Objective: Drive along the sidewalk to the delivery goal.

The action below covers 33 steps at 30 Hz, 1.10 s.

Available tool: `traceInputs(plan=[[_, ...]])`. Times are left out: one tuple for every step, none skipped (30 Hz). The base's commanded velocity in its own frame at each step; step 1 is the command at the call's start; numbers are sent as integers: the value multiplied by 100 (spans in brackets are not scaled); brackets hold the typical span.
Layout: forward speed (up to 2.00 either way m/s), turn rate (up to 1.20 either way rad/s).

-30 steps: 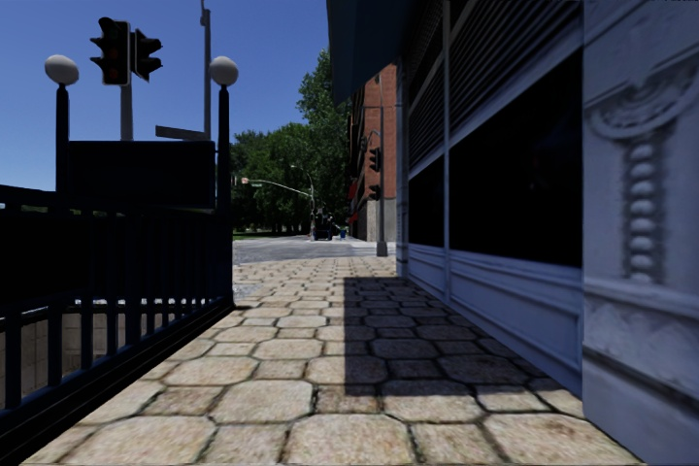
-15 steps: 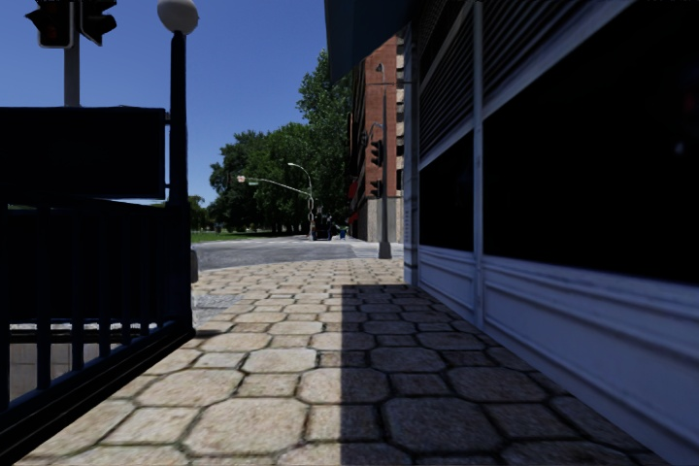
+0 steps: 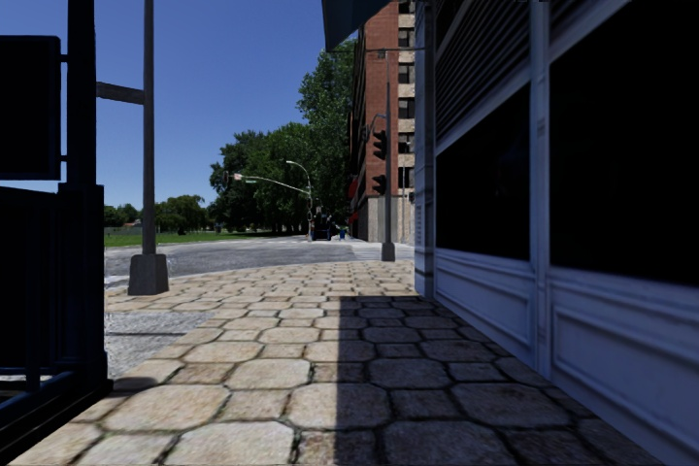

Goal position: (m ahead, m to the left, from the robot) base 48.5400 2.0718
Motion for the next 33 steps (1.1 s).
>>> traceInputs(plan=[[200,0],[200,0],[200,0],[200,0],[200,0],[200,0],[200,0],[200,0],[200,0],[200,0],[200,0],[200,0],[200,0],[200,0],[200,0],[200,0],[200,0],[200,0],[200,0],[200,0],[200,0],[200,0],[200,0],[200,0],[200,0],[200,0],[200,0],[200,0],[200,0],[200,0],[200,0],[200,0],[200,0]])
